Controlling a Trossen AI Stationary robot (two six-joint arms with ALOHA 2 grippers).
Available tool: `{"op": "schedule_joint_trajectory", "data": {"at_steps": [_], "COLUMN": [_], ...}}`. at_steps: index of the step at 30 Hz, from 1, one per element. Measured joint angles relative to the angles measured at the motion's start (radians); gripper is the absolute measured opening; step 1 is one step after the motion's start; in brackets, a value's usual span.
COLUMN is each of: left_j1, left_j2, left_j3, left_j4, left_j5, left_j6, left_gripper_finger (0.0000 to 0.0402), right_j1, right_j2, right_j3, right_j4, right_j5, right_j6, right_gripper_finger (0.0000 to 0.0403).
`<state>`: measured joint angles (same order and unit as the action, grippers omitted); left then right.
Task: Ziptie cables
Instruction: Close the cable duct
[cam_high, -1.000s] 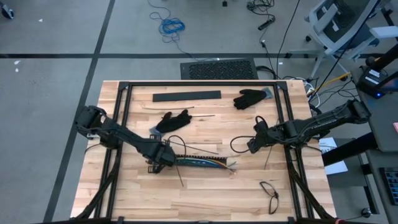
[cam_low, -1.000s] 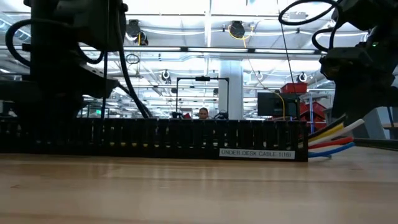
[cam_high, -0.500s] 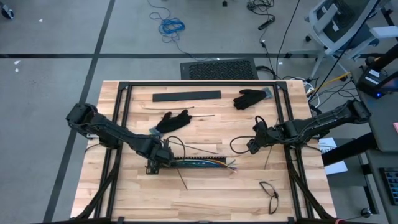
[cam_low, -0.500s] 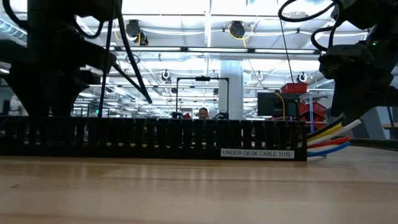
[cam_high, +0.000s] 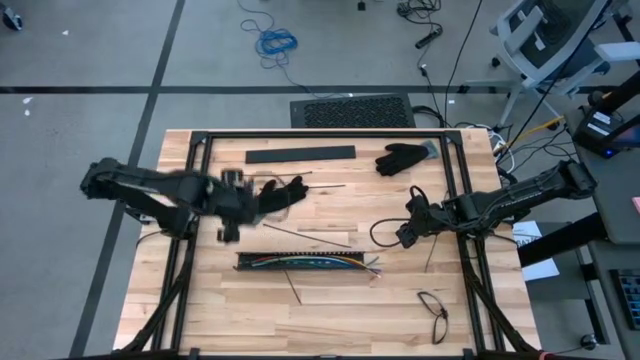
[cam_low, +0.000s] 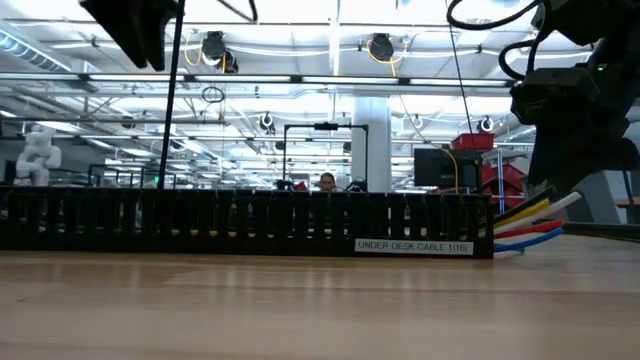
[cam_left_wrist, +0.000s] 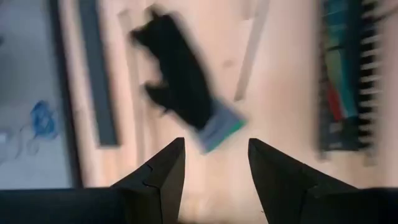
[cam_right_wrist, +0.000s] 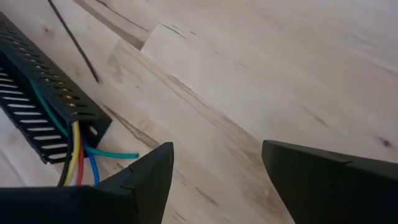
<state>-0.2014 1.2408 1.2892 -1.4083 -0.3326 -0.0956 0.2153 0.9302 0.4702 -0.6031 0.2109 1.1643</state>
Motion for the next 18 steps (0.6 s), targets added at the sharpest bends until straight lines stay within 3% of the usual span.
{"op": "schedule_joint_trajectory", "data": {"at_steps": [5,9,11,15,18], "left_j1": [0.233,0.321,0.352,0.435,0.507], "left_j2": [-0.038,-0.040,-0.039,-0.039,-0.039], "left_j3": [-0.030,-0.031,-0.031,-0.031,-0.032], "left_j4": [-0.022,0.035,0.077,0.119,0.123], "left_j5": [-0.001,-0.013,-0.026,-0.040,-0.036], "left_j6": [0.028,0.091,0.151,0.238,0.264], "left_gripper_finger": [0.0173,0.0173,0.0173,0.0173,0.0173], "right_j1": [-0.073,-0.282,-0.397,-0.567,-0.623], "right_j2": [0.017,0.094,0.158,0.316,0.472], "right_j3": [-0.002,0.014,0.061,0.273,0.544], "right_j4": [0.127,0.449,0.525,0.550,0.453], "right_j5": [0.090,0.069,0.026,-0.101,-0.139], "right_j6": [-0.097,-0.313,-0.404,-0.609,-0.814], "right_gripper_finger": [0.0242,0.0242,0.0242,0.0242,0.0242]}}
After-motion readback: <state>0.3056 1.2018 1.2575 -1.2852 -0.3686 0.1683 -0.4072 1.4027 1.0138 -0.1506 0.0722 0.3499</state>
